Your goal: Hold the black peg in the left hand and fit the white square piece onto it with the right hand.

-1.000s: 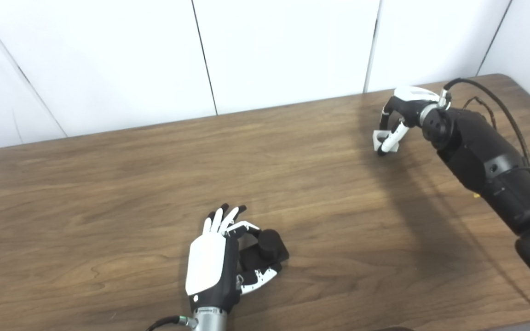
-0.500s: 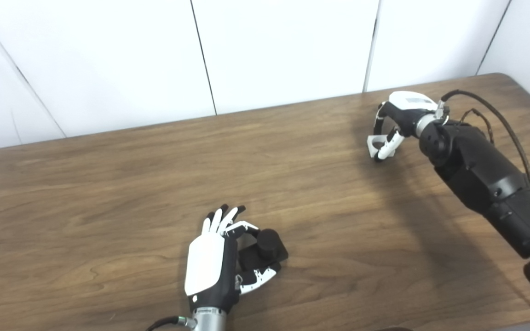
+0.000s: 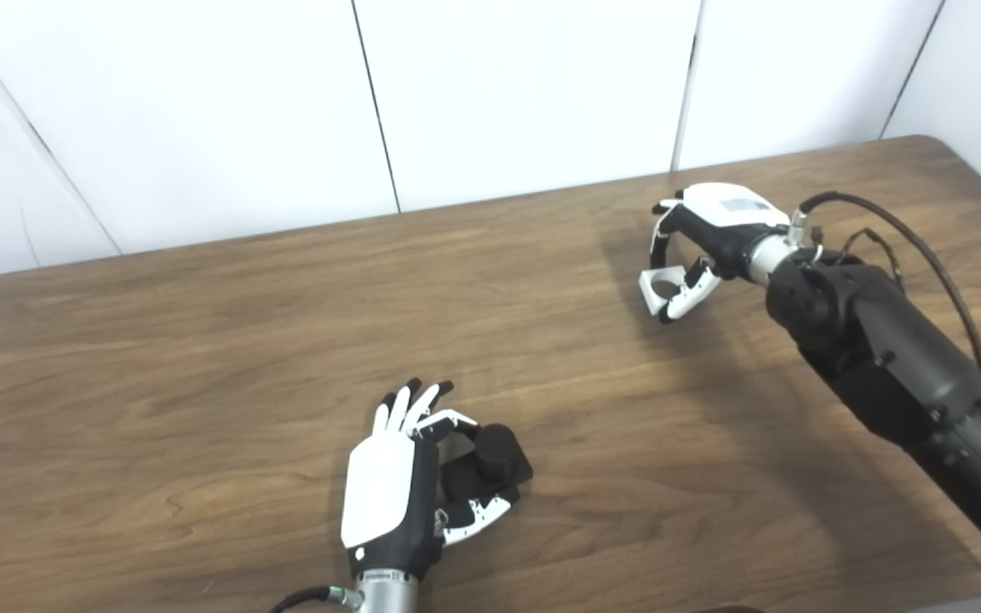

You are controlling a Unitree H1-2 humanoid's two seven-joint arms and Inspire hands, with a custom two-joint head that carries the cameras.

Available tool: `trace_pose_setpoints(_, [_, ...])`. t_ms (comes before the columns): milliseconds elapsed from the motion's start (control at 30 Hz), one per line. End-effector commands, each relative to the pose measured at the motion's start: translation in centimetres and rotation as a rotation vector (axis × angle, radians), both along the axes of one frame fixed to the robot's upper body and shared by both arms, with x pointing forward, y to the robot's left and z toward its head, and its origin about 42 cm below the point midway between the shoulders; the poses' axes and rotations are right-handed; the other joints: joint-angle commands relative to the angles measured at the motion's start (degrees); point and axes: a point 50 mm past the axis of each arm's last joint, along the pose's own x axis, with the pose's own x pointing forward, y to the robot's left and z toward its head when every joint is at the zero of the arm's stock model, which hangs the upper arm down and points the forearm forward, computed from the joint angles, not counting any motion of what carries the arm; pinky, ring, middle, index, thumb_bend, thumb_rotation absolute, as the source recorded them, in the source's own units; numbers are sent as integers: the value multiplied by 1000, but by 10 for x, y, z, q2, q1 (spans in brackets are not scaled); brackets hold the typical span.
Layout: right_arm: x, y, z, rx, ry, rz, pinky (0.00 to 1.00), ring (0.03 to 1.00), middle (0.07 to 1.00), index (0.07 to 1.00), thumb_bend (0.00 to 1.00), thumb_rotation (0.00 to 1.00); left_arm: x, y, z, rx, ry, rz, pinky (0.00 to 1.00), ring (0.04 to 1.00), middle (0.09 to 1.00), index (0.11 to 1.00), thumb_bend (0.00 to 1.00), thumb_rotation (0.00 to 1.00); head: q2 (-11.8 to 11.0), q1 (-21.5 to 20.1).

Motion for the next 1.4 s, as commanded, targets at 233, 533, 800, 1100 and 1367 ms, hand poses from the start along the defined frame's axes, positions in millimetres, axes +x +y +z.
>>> trace_pose_setpoints(233, [-36, 34, 36, 33, -125, 116, 923, 1000, 932, 491, 525, 152, -12, -6, -14, -16, 61, 18, 1000, 980, 894, 489, 516, 78, 1, 3])
trace_pose_setpoints(533, [-62, 59, 42, -52, -126, 247, 929, 1000, 938, 491, 524, 153, -12, -10, -13, -8, 59, 19, 1000, 978, 895, 490, 515, 80, 2, 2])
trace_pose_setpoints(800, [-80, 78, 44, -66, -124, 326, 925, 1000, 918, 489, 525, 149, -12, -15, -12, -14, 62, 22, 1000, 979, 897, 490, 515, 80, 2, 10])
trace_pose_setpoints(1100, [-100, 94, 43, -63, -129, 412, 966, 1000, 924, 489, 525, 147, -12, -18, -13, -15, 64, 28, 1000, 979, 897, 489, 516, 78, 3, 14])
trace_pose_setpoints(1367, [-117, 105, 49, -65, -114, 475, 1000, 1000, 944, 489, 525, 149, -13, -20, -14, -20, 64, 30, 1000, 979, 897, 489, 516, 78, 4, 16])
